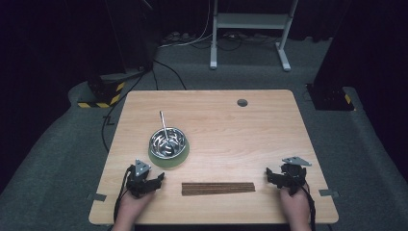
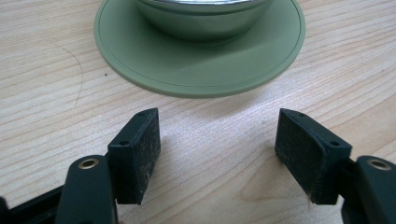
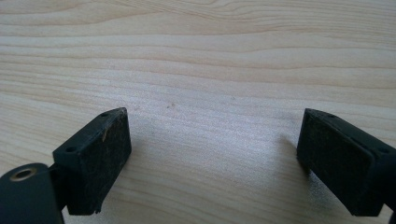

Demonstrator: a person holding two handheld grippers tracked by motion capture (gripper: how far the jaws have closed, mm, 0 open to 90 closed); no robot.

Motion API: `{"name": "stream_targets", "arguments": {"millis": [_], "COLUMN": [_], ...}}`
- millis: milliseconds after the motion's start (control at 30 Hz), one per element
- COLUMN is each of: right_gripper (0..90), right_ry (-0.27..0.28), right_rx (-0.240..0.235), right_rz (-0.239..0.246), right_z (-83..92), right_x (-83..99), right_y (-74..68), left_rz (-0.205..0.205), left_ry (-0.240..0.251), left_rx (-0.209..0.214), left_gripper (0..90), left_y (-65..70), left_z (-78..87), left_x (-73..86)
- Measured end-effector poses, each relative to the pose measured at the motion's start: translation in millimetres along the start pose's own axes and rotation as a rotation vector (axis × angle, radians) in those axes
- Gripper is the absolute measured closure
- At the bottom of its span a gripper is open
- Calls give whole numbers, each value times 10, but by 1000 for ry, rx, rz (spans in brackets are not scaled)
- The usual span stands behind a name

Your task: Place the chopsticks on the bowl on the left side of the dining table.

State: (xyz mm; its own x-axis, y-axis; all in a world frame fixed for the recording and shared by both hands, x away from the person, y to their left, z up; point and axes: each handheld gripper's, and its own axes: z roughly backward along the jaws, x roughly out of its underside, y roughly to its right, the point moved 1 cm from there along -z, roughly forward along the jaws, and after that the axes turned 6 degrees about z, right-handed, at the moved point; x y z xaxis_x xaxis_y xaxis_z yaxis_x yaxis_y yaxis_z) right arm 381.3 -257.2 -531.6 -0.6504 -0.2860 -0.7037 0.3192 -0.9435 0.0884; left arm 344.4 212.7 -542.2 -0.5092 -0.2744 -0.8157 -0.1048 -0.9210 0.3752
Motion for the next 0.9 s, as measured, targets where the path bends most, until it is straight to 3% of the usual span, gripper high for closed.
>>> {"name": "stream_targets", "arguments": {"millis": [500, 667, 767, 833, 900], "right_gripper": [95, 96, 96, 96, 97], "right_ry": [-18, -17, -16, -16, -16], "right_rx": [-14, -15, -14, -14, -14], "right_rz": [3, 4, 5, 5, 5], "right_z": [19, 18, 18, 18, 17], "right_x": [2, 1, 1, 1, 0], "right_y": [7, 7, 7, 7, 7], "left_rz": [8, -31, -14, -36, -26], "left_ry": [7, -12, -1, -22, -6], "left_rx": [14, 40, 45, 27, 44], "left_gripper": [315, 381, 397, 448, 466], "left_y": [7, -5, 5, -6, 22], "left_z": [-7, 31, 32, 58, 104], "left_x": [0, 9, 14, -2, -54]}}
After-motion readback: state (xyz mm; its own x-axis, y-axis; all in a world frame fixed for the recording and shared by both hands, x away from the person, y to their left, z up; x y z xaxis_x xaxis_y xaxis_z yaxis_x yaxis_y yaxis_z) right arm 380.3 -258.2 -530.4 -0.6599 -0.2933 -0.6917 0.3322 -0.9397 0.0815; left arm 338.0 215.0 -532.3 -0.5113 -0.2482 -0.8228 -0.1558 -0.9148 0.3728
